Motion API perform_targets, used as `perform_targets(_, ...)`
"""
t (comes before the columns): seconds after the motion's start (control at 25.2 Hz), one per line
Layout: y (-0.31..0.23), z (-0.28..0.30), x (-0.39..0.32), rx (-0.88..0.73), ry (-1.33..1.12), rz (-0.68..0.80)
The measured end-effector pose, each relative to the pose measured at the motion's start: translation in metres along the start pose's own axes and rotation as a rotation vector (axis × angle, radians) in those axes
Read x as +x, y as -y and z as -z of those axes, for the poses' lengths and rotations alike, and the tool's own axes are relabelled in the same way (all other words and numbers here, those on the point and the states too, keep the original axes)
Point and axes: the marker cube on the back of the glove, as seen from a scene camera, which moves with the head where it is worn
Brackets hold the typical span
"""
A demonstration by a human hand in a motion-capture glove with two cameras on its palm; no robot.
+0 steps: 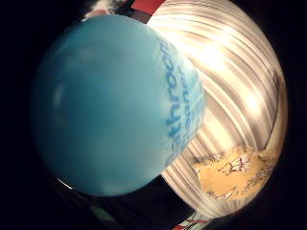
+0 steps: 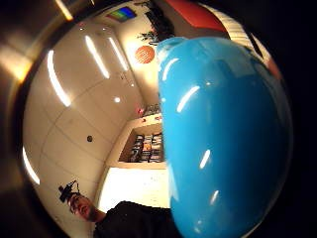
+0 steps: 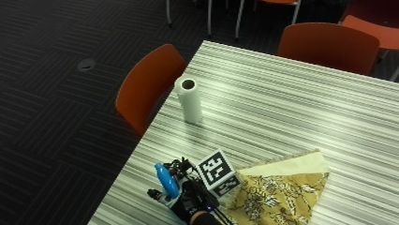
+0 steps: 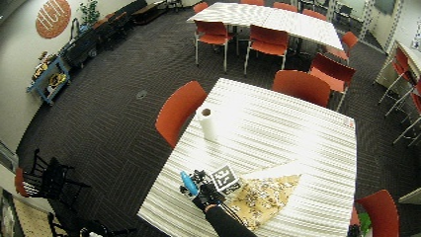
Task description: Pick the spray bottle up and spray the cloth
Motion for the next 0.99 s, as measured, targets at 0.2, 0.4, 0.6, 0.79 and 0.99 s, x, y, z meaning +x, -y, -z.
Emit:
perform_targets(0.2,-0.002,-0.004,0.000,-0.018,-0.019,-0.005)
perform_targets(0.4,-0.012,-0.017,0.000,-0.065,-0.009,0.009)
perform_targets(0.6,-0.037,-0.040,-0.012,-0.140,0.022,0.096)
perform_targets(0.79,-0.066,-0.050,-0.040,-0.169,0.085,0.184)
perform_targets(0.99,-0.083,-0.061,-0.079,-0.218,0.229,0.220)
